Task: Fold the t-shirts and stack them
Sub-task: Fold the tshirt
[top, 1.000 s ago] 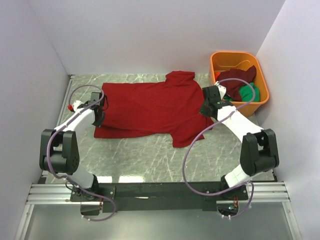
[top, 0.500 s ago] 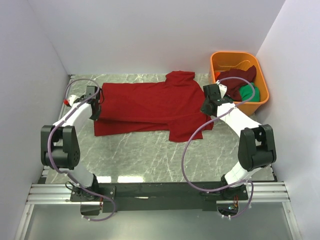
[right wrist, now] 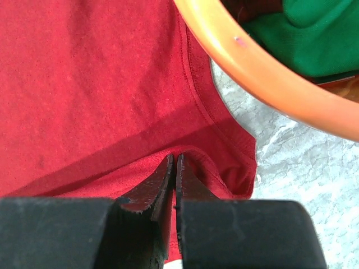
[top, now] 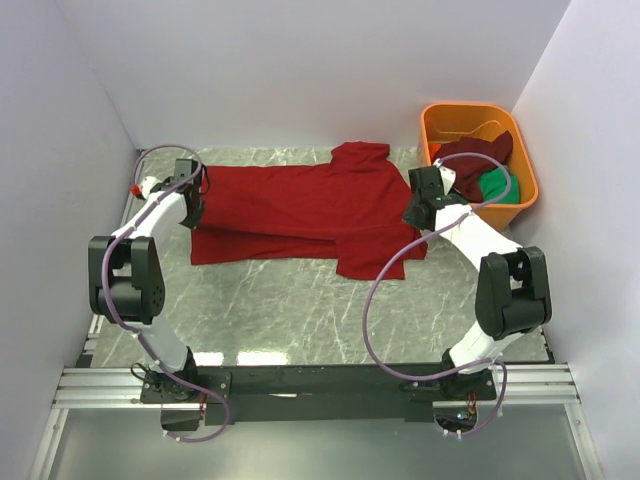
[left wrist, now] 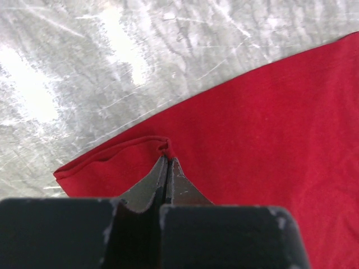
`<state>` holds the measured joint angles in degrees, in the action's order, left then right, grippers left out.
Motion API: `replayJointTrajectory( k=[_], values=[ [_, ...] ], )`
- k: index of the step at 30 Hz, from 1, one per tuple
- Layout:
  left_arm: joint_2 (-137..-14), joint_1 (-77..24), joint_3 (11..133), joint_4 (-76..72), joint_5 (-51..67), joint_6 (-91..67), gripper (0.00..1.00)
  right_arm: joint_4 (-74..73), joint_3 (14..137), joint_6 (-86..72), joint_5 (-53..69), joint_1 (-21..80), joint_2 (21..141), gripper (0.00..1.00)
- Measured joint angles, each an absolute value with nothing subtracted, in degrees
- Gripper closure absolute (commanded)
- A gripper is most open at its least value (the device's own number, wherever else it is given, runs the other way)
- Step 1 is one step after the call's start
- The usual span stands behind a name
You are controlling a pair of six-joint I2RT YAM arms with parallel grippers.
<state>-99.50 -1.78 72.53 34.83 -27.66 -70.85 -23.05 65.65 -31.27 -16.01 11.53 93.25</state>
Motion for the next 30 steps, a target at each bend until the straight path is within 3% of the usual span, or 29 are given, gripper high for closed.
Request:
replayJointTrajectory(
  k=[10,30],
  values=[
    [-93.08,-1.37,68.29,35.20,-27.68,-70.50,0.99,-22.59,62.76,-31.20,-14.63,11.35,90.45,1.00],
    [-59.18,-0.82,52.29,41.63,-28.16,-70.17,0.99,-27.57,47.44,-31.22,-13.74,11.35,58.63,1.00]
  ],
)
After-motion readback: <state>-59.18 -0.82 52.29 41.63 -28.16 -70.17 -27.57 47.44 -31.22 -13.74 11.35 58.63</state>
